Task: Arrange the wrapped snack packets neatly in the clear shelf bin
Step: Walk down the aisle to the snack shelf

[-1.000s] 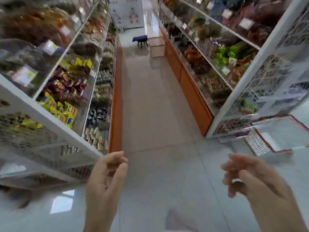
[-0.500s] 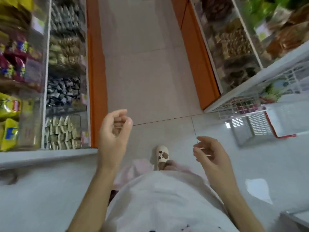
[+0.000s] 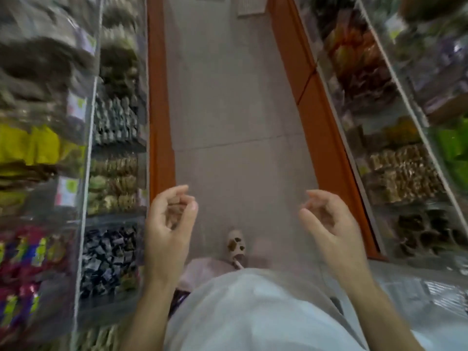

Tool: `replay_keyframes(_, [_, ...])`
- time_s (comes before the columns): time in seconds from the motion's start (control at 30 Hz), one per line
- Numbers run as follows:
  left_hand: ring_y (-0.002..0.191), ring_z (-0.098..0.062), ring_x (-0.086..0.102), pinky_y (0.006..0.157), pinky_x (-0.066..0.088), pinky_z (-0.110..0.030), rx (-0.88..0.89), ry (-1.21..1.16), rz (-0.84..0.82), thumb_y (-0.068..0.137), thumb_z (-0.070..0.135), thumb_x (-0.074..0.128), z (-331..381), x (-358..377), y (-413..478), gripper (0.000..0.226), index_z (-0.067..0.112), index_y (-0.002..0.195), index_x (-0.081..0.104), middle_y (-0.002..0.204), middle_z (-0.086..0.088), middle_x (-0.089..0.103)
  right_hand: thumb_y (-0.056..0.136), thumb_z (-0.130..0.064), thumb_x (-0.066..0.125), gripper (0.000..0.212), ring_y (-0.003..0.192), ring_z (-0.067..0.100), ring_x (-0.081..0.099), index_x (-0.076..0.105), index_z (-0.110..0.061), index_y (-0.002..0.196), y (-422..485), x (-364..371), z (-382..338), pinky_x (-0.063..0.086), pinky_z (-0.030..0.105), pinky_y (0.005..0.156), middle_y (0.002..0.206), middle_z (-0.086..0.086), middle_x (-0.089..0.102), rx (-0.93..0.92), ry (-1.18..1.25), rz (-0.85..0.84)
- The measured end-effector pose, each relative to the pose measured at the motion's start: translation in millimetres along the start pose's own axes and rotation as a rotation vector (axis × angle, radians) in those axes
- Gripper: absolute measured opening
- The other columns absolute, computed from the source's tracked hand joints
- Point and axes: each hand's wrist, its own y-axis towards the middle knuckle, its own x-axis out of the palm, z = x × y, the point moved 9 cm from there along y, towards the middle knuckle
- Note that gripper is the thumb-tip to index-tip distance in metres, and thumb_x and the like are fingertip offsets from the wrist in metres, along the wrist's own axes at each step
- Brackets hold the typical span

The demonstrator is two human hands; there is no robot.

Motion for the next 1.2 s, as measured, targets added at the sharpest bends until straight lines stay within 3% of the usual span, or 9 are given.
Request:
replay_keyframes(0.13, [0.087,-0.004,0.059,0.076,0.051,-0.018,0.05,0.028,-0.022,0.088,0.016,0.06,37,29,140,0.028,0.039,0.104,0.057,0.096,0.009,0.062,0.085,-0.017,0.064,0.036,0.087,-0.011,0.056,0.052,-0.047,0.103,79,8,-19,0.046,0.007,0.066,0.093,-0.034,0.058,0.067,-0.015,0.058])
replay_keyframes(0.27, [0.09,-0.016,0.06,0.081,0.053,-0.033,0.069,0.024,0.032,0.089,0.014,0.06,62,57,283,0.023,0.026,0.109,0.06,0.098,-0.001,0.063,0.085,-0.017,0.064,0.035,0.087,-0.004,0.06,0.055,-0.043,0.106,197,29,-44,0.05,0.012,0.069,0.096,-0.023,0.062,0.068,0.01,0.077])
replay_keyframes(0.37, [0.093,-0.024,0.059,0.083,0.052,-0.04,0.06,0.02,0.069,0.089,0.011,0.059,80,76,378,0.023,0.016,0.111,0.06,0.1,-0.009,0.062,0.087,-0.013,0.063,0.035,0.087,-0.013,0.057,0.053,-0.04,0.107,318,56,-87,0.046,0.009,0.07,0.092,-0.022,0.06,0.022,0.015,0.025])
replay_keyframes(0.47, [0.089,-0.017,0.06,0.08,0.052,-0.032,0.045,0.016,0.088,0.089,0.009,0.06,97,87,459,0.023,0.016,0.11,0.061,0.097,-0.006,0.063,0.088,-0.013,0.062,0.03,0.088,-0.01,0.057,0.056,-0.027,0.113,445,77,-153,0.044,0.004,0.074,0.096,-0.019,0.059,-0.093,-0.022,-0.008])
replay_keyframes(0.63, [0.084,-0.002,0.06,0.076,0.051,-0.02,-0.001,0.001,0.13,0.089,0.005,0.058,104,102,593,0.024,0.018,0.108,0.061,0.09,0.009,0.063,0.089,-0.014,0.059,0.025,0.085,0.013,0.062,0.055,-0.021,0.113,639,121,-245,0.051,0.022,0.075,0.094,-0.002,0.061,-0.167,-0.041,-0.049])
replay_keyframes(0.73, [0.083,-0.001,0.059,0.077,0.052,-0.025,-0.01,0.003,0.141,0.089,0.006,0.058,109,119,701,0.024,0.024,0.105,0.06,0.089,0.012,0.063,0.089,-0.016,0.059,0.024,0.084,0.017,0.062,0.055,-0.023,0.112,738,157,-275,0.053,0.028,0.077,0.095,0.0,0.062,-0.164,-0.034,-0.057])
replay_keyframes(0.83, [0.083,0.003,0.058,0.075,0.05,-0.016,0.046,0.032,0.09,0.089,0.008,0.059,135,140,820,0.023,0.021,0.109,0.06,0.088,0.021,0.063,0.089,-0.015,0.06,0.023,0.085,0.019,0.062,0.056,-0.024,0.11,822,181,-293,0.053,0.036,0.079,0.095,-0.002,0.062,-0.099,-0.012,-0.047])
replay_keyframes(1.03, [0.087,-0.011,0.059,0.083,0.051,-0.038,0.114,0.048,-0.013,0.088,0.006,0.059,203,199,1052,0.024,0.015,0.11,0.059,0.094,0.001,0.061,0.086,-0.01,0.062,0.028,0.084,0.005,0.06,0.059,-0.027,0.108,949,199,-317,0.049,0.013,0.072,0.096,-0.007,0.062,0.041,0.023,-0.016])
replay_keyframes(1.2, [0.086,-0.024,0.06,0.081,0.05,-0.043,0.16,0.032,-0.072,0.087,0.004,0.059,238,264,1224,0.022,0.013,0.107,0.059,0.091,-0.003,0.06,0.086,-0.012,0.062,0.032,0.083,0.002,0.061,0.057,-0.04,0.1,1095,208,-347,0.05,0.013,0.07,0.093,-0.012,0.063,0.059,0.041,0.073])
